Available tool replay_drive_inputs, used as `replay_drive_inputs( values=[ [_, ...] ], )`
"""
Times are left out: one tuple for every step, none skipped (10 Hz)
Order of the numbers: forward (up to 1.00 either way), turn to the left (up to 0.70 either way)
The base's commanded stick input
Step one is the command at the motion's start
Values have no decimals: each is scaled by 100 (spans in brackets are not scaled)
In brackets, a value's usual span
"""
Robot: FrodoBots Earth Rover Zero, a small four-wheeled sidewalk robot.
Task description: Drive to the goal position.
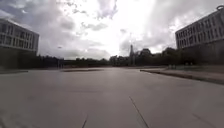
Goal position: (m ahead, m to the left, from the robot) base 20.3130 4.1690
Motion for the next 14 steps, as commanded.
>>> replay_drive_inputs(
  values=[
    [70, 0],
    [70, 0],
    [70, 0],
    [70, 0],
    [70, 0],
    [70, 0],
    [70, 0],
    [70, 0],
    [70, 0],
    [70, 0],
    [70, 0],
    [70, 0],
    [70, 0],
    [70, 0]
  ],
)
